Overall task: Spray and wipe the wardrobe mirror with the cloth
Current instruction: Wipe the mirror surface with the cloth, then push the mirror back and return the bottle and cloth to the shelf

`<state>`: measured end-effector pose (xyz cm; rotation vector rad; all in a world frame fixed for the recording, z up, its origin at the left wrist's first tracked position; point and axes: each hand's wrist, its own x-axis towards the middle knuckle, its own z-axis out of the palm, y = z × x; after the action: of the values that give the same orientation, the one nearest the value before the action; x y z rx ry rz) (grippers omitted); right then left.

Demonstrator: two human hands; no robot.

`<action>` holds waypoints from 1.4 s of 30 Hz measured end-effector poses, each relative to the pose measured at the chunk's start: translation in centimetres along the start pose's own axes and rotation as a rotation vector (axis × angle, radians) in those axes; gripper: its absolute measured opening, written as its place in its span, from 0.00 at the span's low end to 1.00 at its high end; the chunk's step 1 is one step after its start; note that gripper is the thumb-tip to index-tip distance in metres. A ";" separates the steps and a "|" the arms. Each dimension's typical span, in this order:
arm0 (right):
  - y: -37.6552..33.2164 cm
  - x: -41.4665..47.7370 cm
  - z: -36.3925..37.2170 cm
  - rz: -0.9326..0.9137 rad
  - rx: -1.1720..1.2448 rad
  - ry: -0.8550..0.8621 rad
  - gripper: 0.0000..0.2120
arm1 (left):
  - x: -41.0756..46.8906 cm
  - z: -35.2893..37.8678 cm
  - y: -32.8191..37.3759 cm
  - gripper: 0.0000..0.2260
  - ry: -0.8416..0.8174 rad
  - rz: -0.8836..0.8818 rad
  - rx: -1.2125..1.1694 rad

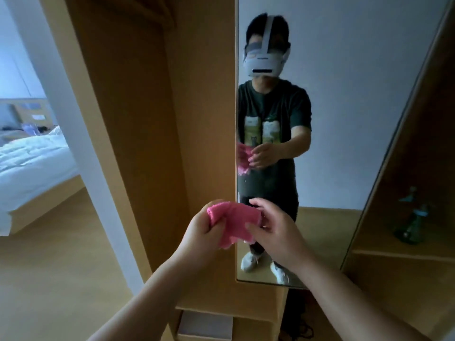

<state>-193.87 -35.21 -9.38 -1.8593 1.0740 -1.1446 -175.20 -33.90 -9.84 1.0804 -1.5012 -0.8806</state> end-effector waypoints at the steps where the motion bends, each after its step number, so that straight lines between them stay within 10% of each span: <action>1: -1.6 -0.1 -0.7 -0.056 -0.016 0.050 0.10 | 0.1 0.3 1.4 0.25 -0.013 0.051 0.009; 9: -8.8 -1.2 -6.3 -0.178 0.026 0.085 0.03 | 1.7 4.2 8.6 0.31 -0.389 0.221 0.027; 16: -9.0 -0.8 -13.7 -0.205 -0.043 -0.100 0.11 | 4.5 8.1 11.0 0.24 -0.172 0.296 0.162; 24: -7.8 4.2 -25.8 -0.280 -0.519 0.705 0.19 | 6.8 8.0 14.2 0.25 -0.012 0.273 0.219; 31: -4.8 9.1 -29.0 0.165 -0.412 0.538 0.28 | 7.9 6.9 14.2 0.21 0.074 0.285 0.260; 42: -2.4 7.5 -27.3 -0.080 -0.502 0.686 0.25 | 9.2 5.3 11.3 0.21 0.082 0.246 0.235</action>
<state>-216.31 -44.59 5.40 -1.9208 1.8117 -1.7519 -182.94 -39.00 2.63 1.0572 -1.6554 -0.4929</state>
